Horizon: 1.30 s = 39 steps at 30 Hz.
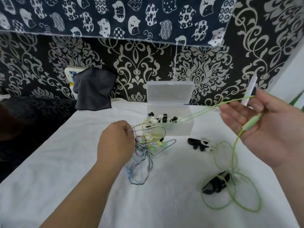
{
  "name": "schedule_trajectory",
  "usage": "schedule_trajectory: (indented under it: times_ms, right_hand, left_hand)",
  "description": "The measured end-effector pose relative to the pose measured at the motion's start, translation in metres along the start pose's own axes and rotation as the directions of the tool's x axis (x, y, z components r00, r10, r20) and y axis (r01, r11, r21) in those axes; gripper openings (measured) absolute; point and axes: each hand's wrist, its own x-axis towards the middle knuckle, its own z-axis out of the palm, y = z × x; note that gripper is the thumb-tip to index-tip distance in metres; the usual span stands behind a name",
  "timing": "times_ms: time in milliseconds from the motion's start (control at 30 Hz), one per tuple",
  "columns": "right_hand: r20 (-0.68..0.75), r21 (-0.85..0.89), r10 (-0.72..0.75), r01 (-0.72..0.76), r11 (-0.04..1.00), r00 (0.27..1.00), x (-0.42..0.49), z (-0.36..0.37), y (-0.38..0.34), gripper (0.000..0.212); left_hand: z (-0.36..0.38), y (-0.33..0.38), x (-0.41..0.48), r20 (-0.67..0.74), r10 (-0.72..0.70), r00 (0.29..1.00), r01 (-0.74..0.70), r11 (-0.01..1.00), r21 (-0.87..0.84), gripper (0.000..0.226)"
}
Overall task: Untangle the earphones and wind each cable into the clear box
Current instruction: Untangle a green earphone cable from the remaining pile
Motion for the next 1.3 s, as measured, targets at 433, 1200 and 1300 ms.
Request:
schedule_trajectory:
  times_ms: [433, 1200, 1300]
  right_hand:
    - [-0.223, 0.048, -0.008, 0.019, 0.999, 0.975, 0.015, -0.028, -0.004, 0.043]
    - [0.415, 0.061, -0.008, -0.019, 0.998, 0.91, 0.003, -0.016, -0.007, 0.053]
    - [0.393, 0.046, 0.027, -0.049, 0.998, 0.919, 0.008, -0.015, -0.008, 0.038]
  left_hand:
    - [-0.011, 0.003, 0.009, 0.26, -0.483, 0.836, 0.532, 0.597, -0.6, 0.02]
    - [0.009, 0.016, -0.02, 0.424, 0.308, 0.852, -0.262, 0.951, -0.165, 0.016]
    - [0.003, 0.016, -0.016, 0.347, 0.267, 0.899, -0.215, 0.96, -0.179, 0.021]
